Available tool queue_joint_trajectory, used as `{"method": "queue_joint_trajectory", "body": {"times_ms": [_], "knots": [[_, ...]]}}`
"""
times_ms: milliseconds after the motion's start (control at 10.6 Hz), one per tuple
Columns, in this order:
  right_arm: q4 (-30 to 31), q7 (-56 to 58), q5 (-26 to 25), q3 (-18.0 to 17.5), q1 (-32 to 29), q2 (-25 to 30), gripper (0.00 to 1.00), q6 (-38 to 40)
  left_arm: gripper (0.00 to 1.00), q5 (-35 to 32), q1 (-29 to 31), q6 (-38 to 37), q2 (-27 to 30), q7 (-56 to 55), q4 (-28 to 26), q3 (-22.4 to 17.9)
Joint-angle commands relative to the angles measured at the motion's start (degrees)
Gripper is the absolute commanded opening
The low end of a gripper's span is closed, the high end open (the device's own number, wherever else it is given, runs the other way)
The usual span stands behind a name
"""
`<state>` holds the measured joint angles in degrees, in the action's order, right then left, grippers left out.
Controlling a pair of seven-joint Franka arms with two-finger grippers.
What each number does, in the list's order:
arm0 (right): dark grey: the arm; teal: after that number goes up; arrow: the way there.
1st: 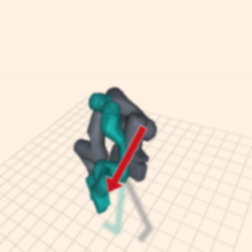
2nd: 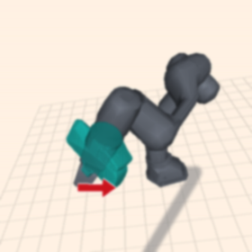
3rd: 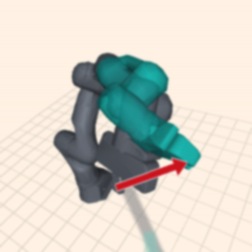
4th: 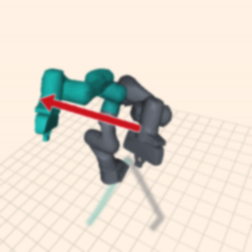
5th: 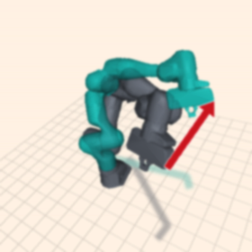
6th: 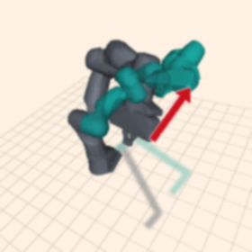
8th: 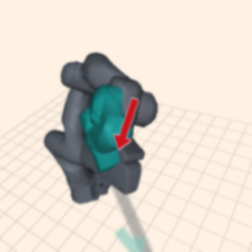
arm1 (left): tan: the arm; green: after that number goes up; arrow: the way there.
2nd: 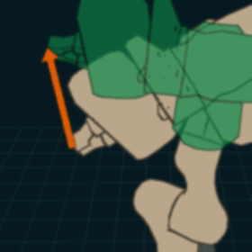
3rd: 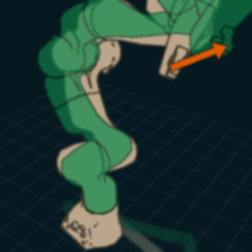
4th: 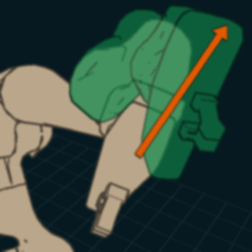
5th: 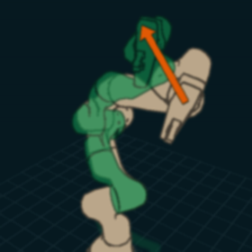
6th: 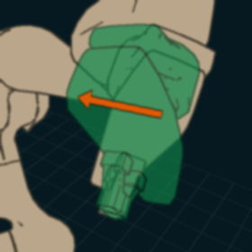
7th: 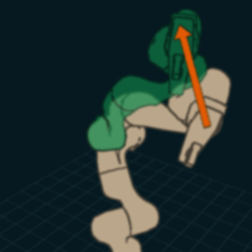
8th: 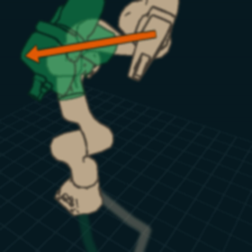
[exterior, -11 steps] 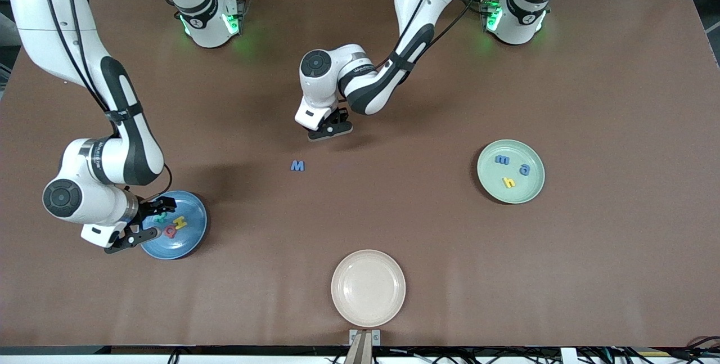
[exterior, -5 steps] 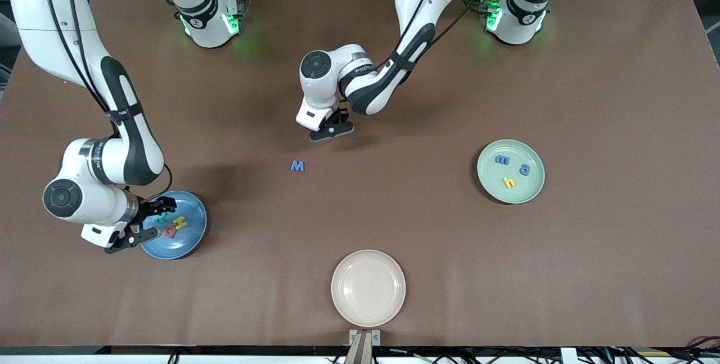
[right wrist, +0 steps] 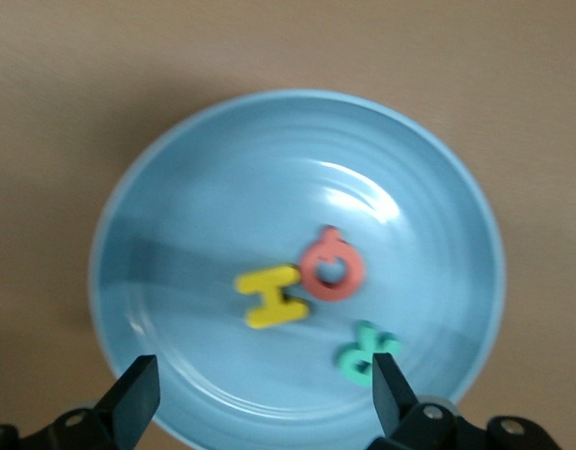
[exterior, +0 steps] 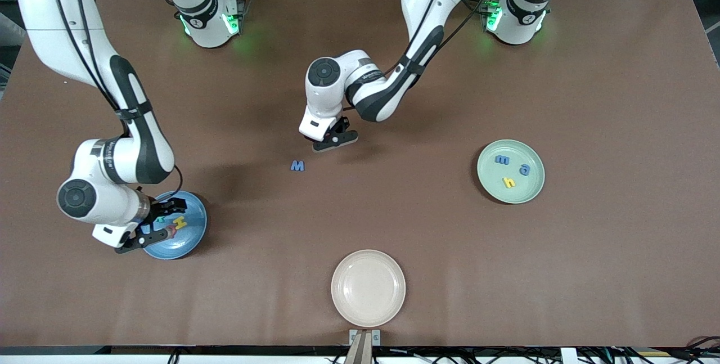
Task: Sort uppercase to blue plate, lowercase to green plate
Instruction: 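Carry the pink letter to the green plate while the right gripper grasps the W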
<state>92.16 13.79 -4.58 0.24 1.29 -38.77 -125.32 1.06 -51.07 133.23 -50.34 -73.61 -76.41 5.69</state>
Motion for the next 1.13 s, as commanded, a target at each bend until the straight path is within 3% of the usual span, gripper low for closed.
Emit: {"method": "queue_joint_trajectory", "body": {"times_ms": [0, 283, 754, 1036], "knots": [[1.6, -7.3, 1.7, -0.8, 2.7, 0.5, 1.00, 0.2, 0.13, 6.4, 1.0, -5.0, 4.9, 7.0, -1.2, -2.1], [6.2, -16.3, 10.4, -1.4, 9.3, 2.3, 1.00, -1.6, 0.13, 9.6, 5.9, -11.5, 10.6, 14.6, -2.1, -2.7], [11.1, -37.7, 11.2, -1.4, 20.4, 5.5, 1.00, -2.7, 0.10, 12.5, 16.9, -28.2, 20.8, 28.3, -3.8, -2.8], [23.2, -41.6, 12.9, -1.5, 23.9, 10.6, 1.00, -13.4, 0.10, 12.4, 23.6, -37.1, 24.3, 38.1, -4.4, -3.0]]}}
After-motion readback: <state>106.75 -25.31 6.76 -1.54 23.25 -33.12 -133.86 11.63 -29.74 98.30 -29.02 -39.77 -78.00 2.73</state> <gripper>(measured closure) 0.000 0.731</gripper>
